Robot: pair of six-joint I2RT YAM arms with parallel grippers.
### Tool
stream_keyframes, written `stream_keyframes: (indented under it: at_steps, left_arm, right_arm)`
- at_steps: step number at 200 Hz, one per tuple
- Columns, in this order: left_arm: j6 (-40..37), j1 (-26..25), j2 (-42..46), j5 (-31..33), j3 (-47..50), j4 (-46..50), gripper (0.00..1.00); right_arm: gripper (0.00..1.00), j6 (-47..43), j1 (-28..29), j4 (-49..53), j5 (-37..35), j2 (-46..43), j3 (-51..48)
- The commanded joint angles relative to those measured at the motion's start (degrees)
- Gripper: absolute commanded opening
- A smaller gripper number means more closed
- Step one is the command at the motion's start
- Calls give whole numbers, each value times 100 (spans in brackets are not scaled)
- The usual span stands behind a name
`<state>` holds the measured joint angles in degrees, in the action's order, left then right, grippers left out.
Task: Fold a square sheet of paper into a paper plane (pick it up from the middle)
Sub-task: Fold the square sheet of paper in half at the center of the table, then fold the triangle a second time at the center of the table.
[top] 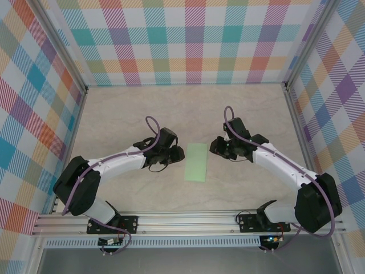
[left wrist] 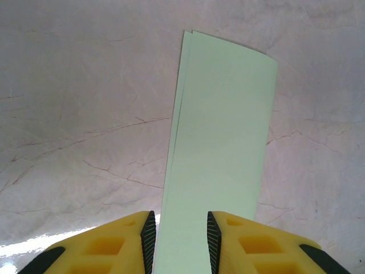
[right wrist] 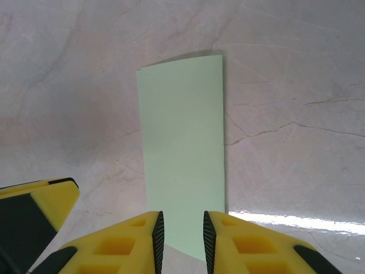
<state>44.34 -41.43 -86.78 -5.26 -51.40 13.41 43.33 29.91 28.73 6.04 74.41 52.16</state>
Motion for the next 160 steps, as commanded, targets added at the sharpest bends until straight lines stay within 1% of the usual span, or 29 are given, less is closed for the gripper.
stream_keyframes:
  at_steps: [1,48,54,82,100,115,123,132,142,151,157,160]
  left_arm:
    - [80,63,46,-125,-108,154,32]
    - [113,64,113,-124,-153,205,32]
    - [119,67,118,-120,-165,398,33]
    - [111,63,190,-90,-100,461,33]
    - [115,65,215,-57,-47,435,34]
    - [107,65,189,-60,-46,405,34]
    - [122,65,163,-58,-50,361,35]
    - [137,72,89,-84,-83,314,35]
    - [124,65,-43,-106,-166,326,35]
    - [106,71,-164,-137,-268,361,35]
    - [113,69,-242,-158,-331,373,35]
    - [128,71,-278,-167,-347,365,35]
  right_arm:
    - [27,104,35,414,86,-30,249]
    - [29,-8,35,491,339,-24,290]
    - [29,-30,31,493,372,-12,292]
    - [30,-75,37,490,472,-20,291]
    - [34,-130,41,424,395,-184,239]
    - [35,-142,74,391,-2,-515,62]
    - [39,-141,81,204,-138,-726,-151]
    - [47,-151,76,-136,-286,-887,-440]
    - [50,-348,77,-588,-457,-917,-787]
    - [53,-382,61,-556,-658,-789,-912]
    - [54,-530,44,-505,-620,-655,-910]
    - [56,-610,30,-439,-550,-590,-877]
